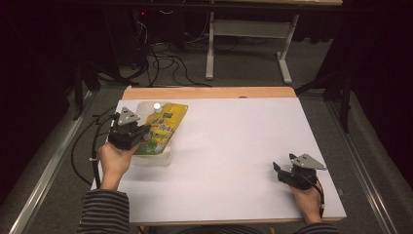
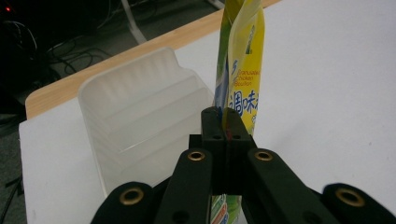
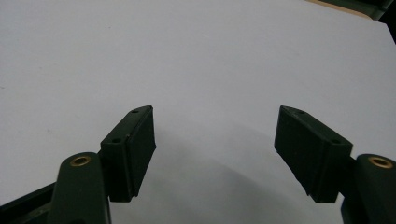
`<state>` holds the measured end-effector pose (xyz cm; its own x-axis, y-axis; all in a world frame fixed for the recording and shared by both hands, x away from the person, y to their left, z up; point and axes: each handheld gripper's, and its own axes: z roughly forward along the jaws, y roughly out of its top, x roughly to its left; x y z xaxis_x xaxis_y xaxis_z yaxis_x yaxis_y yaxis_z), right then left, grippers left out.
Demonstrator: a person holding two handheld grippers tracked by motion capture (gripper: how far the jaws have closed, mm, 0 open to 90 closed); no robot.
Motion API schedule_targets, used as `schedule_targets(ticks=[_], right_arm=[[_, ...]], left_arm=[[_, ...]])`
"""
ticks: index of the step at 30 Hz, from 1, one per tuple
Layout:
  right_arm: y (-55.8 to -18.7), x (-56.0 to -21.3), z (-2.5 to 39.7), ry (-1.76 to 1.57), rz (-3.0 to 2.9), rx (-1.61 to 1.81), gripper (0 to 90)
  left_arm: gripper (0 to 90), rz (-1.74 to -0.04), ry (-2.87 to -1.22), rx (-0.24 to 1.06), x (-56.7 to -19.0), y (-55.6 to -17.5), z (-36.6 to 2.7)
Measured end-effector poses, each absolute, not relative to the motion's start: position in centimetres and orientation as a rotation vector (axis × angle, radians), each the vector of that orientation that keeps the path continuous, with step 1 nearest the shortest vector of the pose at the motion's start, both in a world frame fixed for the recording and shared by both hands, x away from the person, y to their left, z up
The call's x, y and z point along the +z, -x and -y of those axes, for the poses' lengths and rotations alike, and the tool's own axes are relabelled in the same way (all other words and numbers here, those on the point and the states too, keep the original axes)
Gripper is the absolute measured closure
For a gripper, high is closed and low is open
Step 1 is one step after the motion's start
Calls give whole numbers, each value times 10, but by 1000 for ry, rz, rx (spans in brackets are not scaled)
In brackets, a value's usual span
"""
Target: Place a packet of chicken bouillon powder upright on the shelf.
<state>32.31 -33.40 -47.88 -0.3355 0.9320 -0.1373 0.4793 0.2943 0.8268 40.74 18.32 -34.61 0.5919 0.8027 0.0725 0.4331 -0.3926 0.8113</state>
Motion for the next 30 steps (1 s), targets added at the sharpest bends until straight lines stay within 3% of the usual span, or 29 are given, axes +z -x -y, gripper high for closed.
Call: schedule_targets(ticks=[12, 30], right_arm=[[-323, -479, 334, -1250, -1940, 918, 297], [-323, -479, 333, -1248, -1937, 916, 296]], left_arm=[[900, -958, -1918, 592, -361, -403, -187], [900, -1042, -1943, 582, -369, -393, -208]])
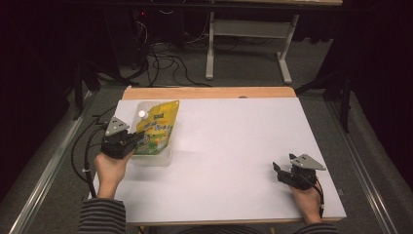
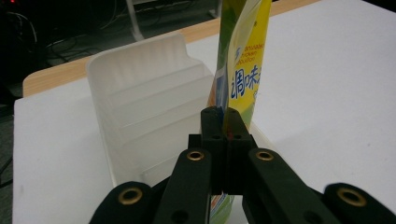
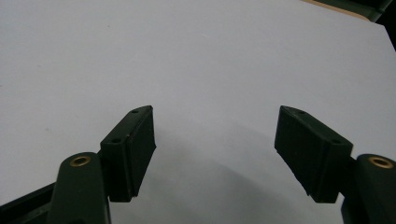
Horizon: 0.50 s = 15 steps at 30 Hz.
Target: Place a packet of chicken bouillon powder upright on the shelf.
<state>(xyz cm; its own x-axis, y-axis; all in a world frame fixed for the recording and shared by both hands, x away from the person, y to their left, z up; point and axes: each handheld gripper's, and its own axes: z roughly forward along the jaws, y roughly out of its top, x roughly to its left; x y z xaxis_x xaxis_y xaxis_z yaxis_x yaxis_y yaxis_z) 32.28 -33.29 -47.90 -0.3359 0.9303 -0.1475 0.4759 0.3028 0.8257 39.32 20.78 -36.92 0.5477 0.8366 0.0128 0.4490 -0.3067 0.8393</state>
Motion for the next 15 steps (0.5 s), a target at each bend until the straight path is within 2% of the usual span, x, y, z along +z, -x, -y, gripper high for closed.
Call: schedule_targets(ticks=[15], right_arm=[[-323, -479, 333, -1248, -1938, 915, 295]], left_arm=[[900, -1090, -1904, 567, -384, -389, -219]])
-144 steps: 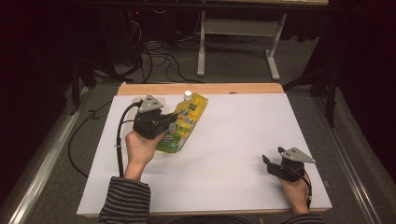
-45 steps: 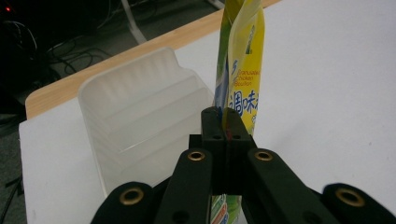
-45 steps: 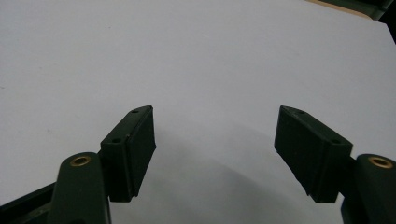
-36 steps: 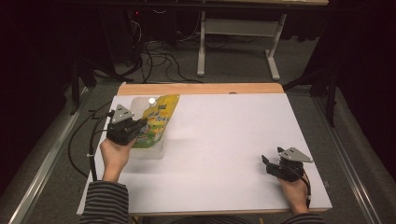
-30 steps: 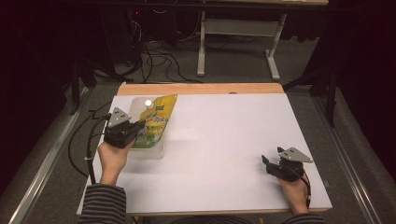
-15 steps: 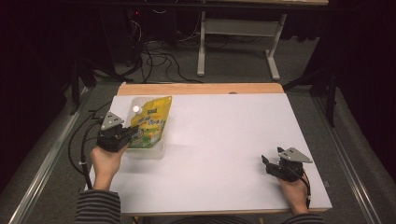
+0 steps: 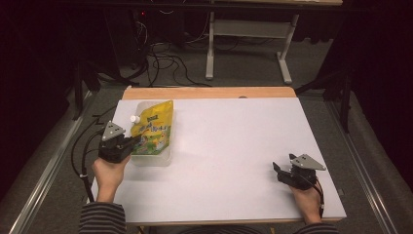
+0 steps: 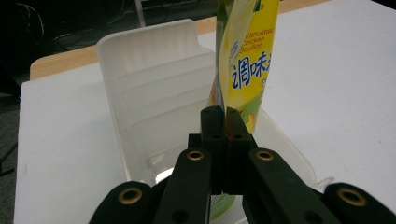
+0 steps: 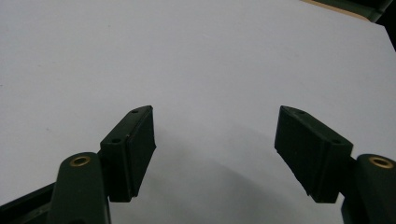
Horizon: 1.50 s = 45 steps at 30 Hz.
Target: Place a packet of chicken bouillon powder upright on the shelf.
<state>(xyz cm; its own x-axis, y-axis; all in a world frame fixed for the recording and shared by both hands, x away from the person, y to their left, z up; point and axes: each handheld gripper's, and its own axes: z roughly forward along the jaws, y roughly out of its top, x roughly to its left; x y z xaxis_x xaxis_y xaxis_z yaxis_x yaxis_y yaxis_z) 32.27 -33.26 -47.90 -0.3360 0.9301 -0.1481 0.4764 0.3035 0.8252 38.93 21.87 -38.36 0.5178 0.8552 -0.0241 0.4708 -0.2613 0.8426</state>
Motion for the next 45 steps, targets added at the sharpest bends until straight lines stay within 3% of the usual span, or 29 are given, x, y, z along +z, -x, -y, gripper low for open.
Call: schedule_targets(ticks=[27, 41, 45], right_arm=[[-323, -479, 333, -1246, -1935, 913, 295], [-323, -479, 333, -1247, -1936, 912, 295], [-323, -479, 333, -1247, -1936, 912, 295]], left_arm=[[884, -1099, -1897, 558, -408, -373, -225], [657, -1118, -1868, 572, -406, -369, -226], [658, -1116, -1872, 580, -406, -368, -226]])
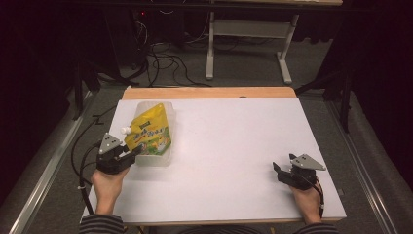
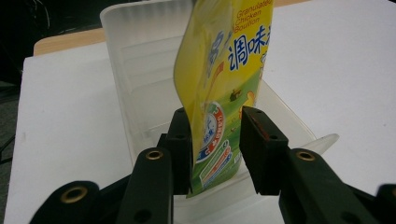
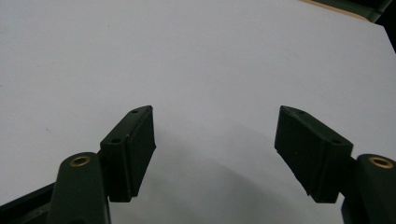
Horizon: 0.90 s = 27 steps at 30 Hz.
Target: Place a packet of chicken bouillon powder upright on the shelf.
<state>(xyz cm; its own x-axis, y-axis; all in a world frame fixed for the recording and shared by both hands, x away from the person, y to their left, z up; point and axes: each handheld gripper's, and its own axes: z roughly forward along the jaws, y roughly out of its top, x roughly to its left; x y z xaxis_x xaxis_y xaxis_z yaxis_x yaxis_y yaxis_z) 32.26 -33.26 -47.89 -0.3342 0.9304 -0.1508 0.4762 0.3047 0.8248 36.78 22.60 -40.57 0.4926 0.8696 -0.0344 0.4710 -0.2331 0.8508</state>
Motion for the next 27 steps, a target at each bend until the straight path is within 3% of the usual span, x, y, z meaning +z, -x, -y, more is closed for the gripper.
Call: schedule_targets(ticks=[27], right_arm=[[-323, -479, 333, -1247, -1936, 913, 295]], left_arm=[[559, -1191, -1820, 628, -405, -337, -236]])
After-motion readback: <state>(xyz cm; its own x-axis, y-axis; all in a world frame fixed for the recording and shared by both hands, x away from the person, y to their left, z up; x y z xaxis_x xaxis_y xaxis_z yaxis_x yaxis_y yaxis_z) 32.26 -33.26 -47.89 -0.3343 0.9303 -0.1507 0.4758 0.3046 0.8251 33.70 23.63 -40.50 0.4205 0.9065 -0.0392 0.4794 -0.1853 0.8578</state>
